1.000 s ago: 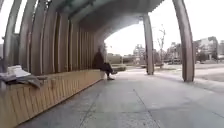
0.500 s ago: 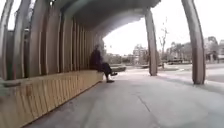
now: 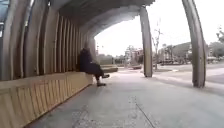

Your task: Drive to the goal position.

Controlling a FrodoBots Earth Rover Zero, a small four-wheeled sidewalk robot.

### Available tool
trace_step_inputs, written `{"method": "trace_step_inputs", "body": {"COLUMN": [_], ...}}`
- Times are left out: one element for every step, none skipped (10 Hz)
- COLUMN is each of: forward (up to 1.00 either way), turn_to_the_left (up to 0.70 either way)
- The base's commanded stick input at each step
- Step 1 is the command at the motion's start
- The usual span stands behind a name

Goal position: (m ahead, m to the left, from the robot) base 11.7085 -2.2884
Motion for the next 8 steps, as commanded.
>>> {"method": "trace_step_inputs", "body": {"forward": [1.0, 1.0, 1.0, 1.0, 1.0, 1.0, 1.0, 1.0], "turn_to_the_left": [0.07, 0.07, 0.07, 0.07, 0.07, 0.07, 0.07, 0.07]}}
